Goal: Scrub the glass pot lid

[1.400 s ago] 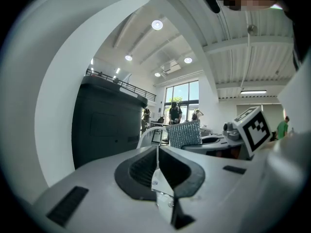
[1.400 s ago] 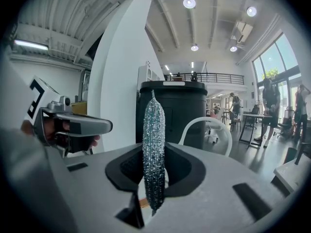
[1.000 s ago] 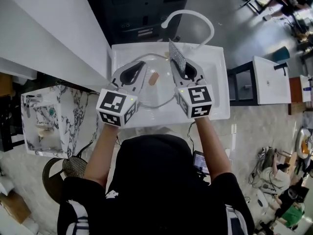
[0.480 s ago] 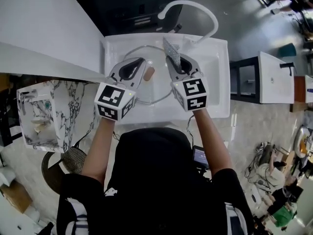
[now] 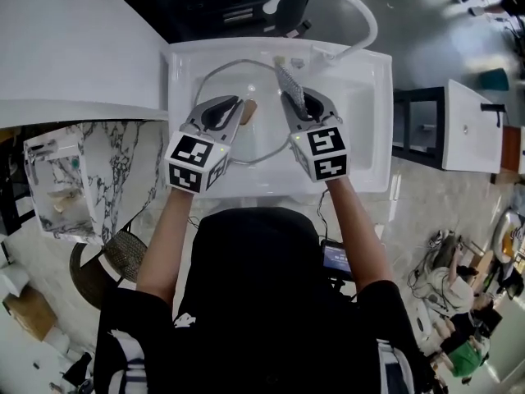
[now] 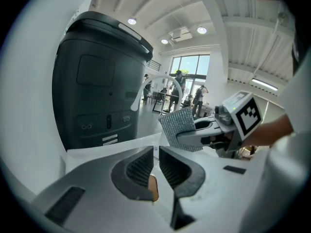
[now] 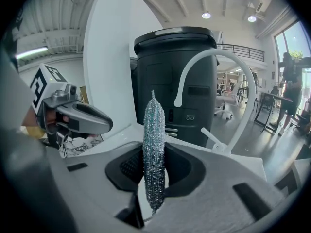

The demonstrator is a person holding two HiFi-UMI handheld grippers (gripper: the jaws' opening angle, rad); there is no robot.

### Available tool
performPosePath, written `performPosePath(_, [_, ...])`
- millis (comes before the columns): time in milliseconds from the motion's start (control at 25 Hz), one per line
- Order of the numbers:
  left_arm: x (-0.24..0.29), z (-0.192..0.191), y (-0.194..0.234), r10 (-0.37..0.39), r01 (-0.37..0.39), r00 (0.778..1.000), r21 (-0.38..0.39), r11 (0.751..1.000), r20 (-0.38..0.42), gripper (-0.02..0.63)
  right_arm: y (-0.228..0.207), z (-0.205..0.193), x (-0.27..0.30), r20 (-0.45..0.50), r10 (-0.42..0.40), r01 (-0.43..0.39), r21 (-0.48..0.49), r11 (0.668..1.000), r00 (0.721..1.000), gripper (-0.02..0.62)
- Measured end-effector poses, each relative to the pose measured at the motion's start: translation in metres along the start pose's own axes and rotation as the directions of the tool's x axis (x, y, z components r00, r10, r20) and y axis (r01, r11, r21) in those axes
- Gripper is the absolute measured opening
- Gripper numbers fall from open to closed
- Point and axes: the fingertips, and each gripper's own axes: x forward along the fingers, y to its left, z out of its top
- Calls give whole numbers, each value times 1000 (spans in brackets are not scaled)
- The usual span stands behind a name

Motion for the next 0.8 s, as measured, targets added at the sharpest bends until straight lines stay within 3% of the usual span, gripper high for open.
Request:
performPosePath(520, [33, -57, -8, -1, 5, 987, 27, 1000, -161, 14, -4, -39, 19, -77, 39, -38, 4, 999, 996, 71])
performPosePath(640, [40, -67, -9, -13, 19, 980, 27, 999, -196, 92, -7, -44, 24, -85, 45, -44, 10, 999, 995, 72])
performPosePath(800, [46, -82, -6, 0, 15, 970, 58, 998, -242, 135, -7, -49, 27, -94, 55, -54, 16, 998, 994, 72])
